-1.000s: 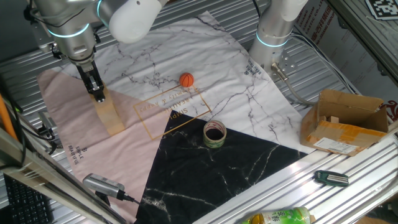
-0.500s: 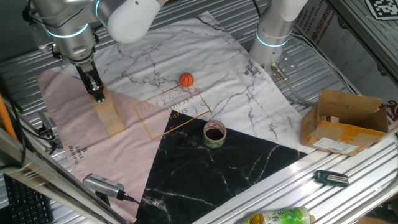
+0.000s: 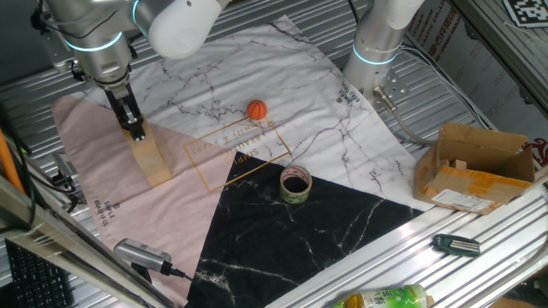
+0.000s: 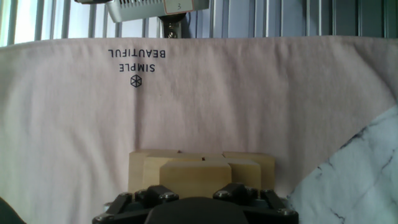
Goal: Stack the blocks into a pyramid shape
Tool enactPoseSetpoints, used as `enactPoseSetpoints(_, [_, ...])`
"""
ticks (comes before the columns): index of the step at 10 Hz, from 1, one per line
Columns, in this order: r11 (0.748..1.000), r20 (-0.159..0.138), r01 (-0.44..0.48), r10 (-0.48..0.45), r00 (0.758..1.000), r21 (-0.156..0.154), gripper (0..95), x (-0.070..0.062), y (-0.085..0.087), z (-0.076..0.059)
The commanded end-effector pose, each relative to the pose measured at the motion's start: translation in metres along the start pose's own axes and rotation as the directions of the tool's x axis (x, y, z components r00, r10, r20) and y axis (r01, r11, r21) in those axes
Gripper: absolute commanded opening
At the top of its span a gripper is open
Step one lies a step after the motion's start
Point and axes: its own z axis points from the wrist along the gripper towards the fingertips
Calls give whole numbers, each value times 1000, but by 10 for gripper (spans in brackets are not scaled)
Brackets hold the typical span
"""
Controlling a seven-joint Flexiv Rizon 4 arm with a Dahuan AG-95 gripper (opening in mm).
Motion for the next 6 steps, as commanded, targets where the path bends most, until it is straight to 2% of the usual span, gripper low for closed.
enactPoseSetpoints(1, [1000, -3, 16, -17, 1000, -1, 950, -1, 0, 0])
enactPoseSetpoints(6, [1000, -2, 22, -22, 1000, 1, 950, 0, 3, -4])
